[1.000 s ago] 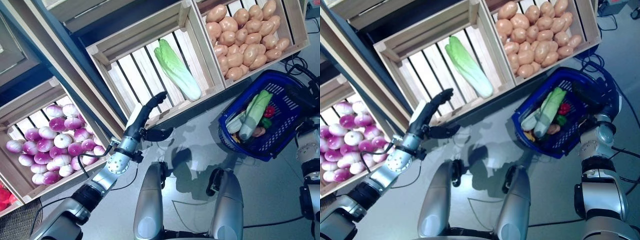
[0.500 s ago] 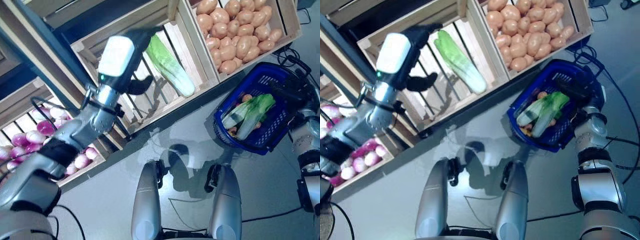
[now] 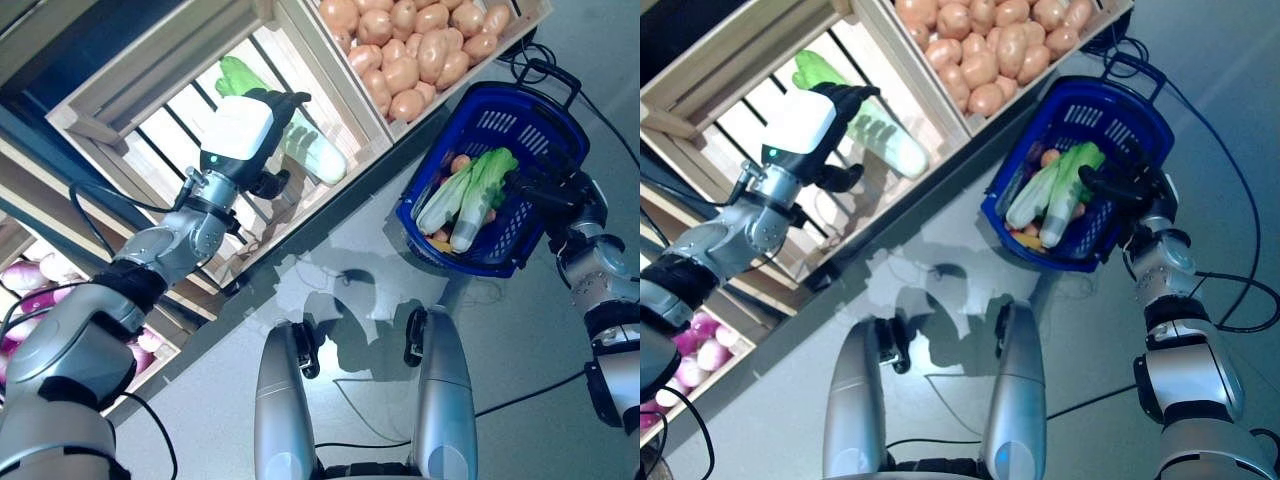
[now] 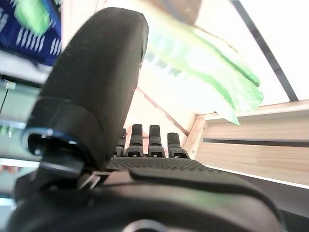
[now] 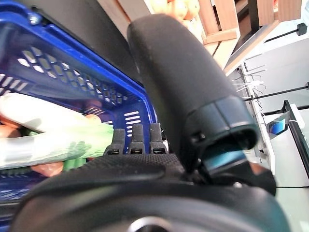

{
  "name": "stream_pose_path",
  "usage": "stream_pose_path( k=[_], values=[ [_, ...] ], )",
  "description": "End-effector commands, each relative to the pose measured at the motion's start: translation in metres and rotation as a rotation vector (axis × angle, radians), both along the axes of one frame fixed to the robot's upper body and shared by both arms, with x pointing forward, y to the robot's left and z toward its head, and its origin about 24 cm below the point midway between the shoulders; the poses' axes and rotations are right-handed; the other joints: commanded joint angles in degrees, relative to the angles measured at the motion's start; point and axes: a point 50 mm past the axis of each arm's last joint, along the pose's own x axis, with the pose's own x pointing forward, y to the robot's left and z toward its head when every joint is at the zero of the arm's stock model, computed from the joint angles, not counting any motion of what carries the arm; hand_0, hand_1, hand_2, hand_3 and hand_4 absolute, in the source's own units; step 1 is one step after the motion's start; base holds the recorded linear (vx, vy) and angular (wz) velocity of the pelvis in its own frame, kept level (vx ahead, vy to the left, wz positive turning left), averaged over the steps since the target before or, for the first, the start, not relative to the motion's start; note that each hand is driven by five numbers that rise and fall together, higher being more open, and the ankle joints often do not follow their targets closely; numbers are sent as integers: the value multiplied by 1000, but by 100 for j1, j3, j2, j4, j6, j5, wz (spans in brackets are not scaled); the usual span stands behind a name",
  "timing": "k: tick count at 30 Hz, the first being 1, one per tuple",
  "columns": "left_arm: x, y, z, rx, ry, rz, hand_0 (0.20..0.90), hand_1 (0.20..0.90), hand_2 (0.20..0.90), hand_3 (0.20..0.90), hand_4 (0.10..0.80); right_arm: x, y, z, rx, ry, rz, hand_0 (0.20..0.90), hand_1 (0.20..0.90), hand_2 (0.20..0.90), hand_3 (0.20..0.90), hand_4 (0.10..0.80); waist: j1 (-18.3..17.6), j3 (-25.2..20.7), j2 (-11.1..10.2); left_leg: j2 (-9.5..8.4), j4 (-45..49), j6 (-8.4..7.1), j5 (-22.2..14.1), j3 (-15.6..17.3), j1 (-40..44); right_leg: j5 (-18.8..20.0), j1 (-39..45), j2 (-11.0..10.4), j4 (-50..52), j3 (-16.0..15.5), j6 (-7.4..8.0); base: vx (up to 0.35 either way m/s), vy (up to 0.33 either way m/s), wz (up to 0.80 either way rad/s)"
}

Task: Put vegetables into the basket

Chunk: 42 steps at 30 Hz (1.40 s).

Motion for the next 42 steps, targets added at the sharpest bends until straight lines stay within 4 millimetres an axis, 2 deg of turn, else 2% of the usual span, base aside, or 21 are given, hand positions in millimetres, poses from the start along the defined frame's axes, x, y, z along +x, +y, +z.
stream_pose_path(
  k=[1, 5, 8, 12, 17, 26, 30, 42],
  values=[
    [6, 5, 48, 14, -206, 87, 900, 900, 900, 900, 800, 4, 7, 20, 33, -133, 49, 900, 900, 900, 900, 800, 23, -406, -56, 214, -147, -281, -148, -160, 58, 387, 139, -165, -364, 72, -33, -51, 37, -7],
    [6, 15, 58, 91, -348, 169, 900, 900, 900, 900, 800, 6, 8, 23, 47, -136, 47, 900, 900, 900, 900, 800, -18, -367, -83, 241, 57, -305, -214, -143, -145, 408, -36, -187, -278, 77, -16, -27, 14, -11],
    [6, 19, 73, 180, -452, 204, 900, 900, 900, 900, 800, 6, 10, 21, 47, -131, 52, 900, 900, 900, 900, 800, -70, -321, -92, 292, 235, -315, -276, -119, -358, 417, -221, -214, -189, 65, -7, -47, 22, -7],
    [7, 17, 83, 250, -471, 229, 900, 900, 900, 900, 800, 5, 9, 19, 87, -137, 72, 900, 900, 900, 900, 800, -110, -285, -95, 313, 366, -322, -314, -131, -536, 424, -373, -223, -117, 81, -3, -43, 18, -5],
    [12, 12, 89, 434, -443, 260, 900, 900, 900, 900, 800, 5, 8, 17, 94, -135, 89, 900, 900, 900, 900, 800, -192, -259, -84, 356, 490, -331, -355, -128, -741, 443, -558, -229, -53, 108, 7, -25, 11, -3],
    [17, -3, 92, 658, -446, 253, 900, 900, 900, 900, 800, 10, 19, 24, 89, -155, 132, 900, 900, 900, 900, 800, -235, -157, -106, 394, 633, -339, -391, -155, -969, 505, -752, -246, -19, 138, 40, -23, -10, -3],
    [20, -8, 91, 666, -394, 270, 900, 900, 900, 900, 800, 13, 23, 27, 97, -164, 133, 900, 900, 900, 900, 800, -237, -117, -116, 394, 659, -338, -388, -164, -1048, 544, -818, -260, -26, 134, 59, -38, -22, -4],
    [29, 6, 96, 615, -259, 459, 900, 900, 900, 900, 800, 17, 26, 42, 113, -211, 150, 900, 900, 900, 900, 800, -250, 20, -184, 439, 808, -329, -316, -213, -1564, 663, -1276, -305, 74, 154, 131, -53, -15, -1]
  ],
)
